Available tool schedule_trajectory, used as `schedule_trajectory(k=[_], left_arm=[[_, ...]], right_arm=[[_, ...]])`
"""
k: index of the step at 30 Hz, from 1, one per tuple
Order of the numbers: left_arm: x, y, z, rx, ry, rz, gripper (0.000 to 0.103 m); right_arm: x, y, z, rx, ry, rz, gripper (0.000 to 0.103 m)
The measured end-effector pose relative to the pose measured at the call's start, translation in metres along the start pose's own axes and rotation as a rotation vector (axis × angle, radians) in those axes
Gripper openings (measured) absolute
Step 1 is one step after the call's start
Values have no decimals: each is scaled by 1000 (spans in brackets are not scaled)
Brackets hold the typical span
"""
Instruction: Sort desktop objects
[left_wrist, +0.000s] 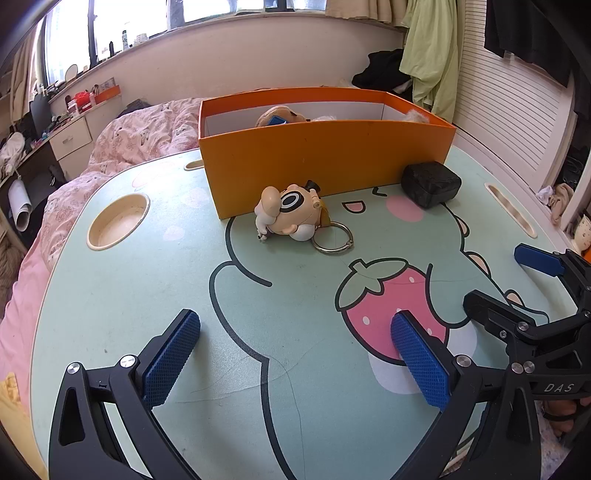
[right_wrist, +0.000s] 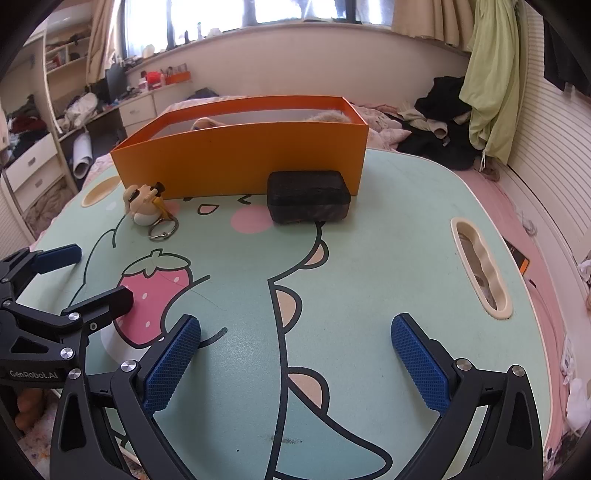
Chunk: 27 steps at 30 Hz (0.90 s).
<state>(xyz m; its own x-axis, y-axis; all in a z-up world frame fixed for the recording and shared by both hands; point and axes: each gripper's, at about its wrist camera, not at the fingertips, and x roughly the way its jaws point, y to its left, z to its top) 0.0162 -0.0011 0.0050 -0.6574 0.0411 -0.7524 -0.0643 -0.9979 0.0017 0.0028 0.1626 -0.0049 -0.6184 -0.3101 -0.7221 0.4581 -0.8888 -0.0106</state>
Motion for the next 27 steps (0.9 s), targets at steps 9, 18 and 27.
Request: schedule_trajectory(k=[9,18,27], left_arm=[[0,0,0,0,0,0,103],[0,0,0,0,0,0,103],[0,0,0,0,0,0,103]], right_arm=[[-1,2,0,-2,-2,1,103],[-1,2,0,-2,-3,1,103],[-1,2,0,-2,-3,1,103]])
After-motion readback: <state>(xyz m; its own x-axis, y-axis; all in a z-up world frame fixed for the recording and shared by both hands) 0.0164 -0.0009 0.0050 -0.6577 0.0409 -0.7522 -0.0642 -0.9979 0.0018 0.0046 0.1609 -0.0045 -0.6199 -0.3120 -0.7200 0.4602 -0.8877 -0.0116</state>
